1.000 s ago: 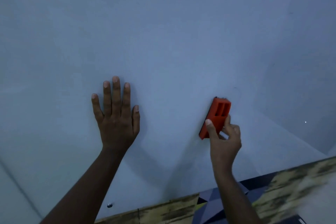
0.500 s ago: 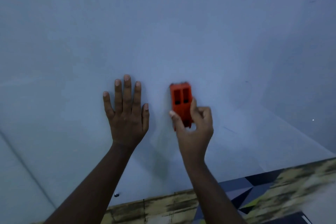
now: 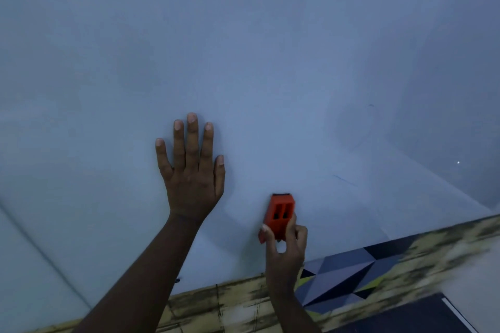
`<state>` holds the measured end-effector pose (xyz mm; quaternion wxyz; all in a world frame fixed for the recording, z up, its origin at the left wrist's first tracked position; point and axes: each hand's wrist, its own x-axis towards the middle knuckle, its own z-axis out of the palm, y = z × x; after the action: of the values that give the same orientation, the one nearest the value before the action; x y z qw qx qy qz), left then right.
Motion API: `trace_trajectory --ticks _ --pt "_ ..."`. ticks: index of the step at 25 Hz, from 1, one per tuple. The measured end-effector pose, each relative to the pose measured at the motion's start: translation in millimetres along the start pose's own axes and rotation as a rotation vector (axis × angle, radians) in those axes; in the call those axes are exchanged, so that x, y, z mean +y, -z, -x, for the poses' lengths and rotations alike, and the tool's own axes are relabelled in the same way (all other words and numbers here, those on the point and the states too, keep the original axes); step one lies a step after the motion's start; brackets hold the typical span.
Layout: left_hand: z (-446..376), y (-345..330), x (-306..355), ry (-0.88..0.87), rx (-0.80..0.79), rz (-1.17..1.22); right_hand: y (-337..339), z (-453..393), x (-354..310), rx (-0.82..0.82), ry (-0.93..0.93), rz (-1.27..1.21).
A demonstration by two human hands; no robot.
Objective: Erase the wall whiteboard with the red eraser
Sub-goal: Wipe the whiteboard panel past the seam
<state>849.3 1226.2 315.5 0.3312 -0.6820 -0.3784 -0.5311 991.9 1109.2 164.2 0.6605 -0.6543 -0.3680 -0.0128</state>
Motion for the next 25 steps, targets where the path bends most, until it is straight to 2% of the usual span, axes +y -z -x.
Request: trace_trajectory --ticks 3,5,7,13,16,20,22,25 --pt "6.5 -1.2 2.5 0.008 0.001 0.009 8.3 -5.3 21.0 0.154 -0.456 -0.199" --pt "11.5 -2.6 3.6 0.013 -0.002 0.008 13.5 -8.0 36.1 0.19 -0.687 -0.388" --pt "16.0 -4.0 5.1 0.015 -0.005 0.008 18.8 -11.8 38.7 0.17 -0.829 -0.531" --pt "31.4 -8.1 9.0 0.016 -0.022 0.017 17.9 -11.0 2.3 0.079 -1.179 -0.689" --pt "38.6 -10.2 9.9 -0.004 -0.024 0.014 14.4 -24.6 -50.7 0.01 -1.166 -0.769" --pt "47.7 -11.5 9.8 -0.034 -0.04 0.018 27.1 -62.4 -106.2 0.016 -0.932 -0.758" --pt "53.8 -12.4 9.3 -0.043 -0.046 0.022 31.1 -65.6 -111.6 0.014 -0.867 -0.709" --pt "67.4 -14.7 8.9 -0.074 -0.056 0.03 19.1 -38.2 -90.9 0.009 -0.951 -0.646"
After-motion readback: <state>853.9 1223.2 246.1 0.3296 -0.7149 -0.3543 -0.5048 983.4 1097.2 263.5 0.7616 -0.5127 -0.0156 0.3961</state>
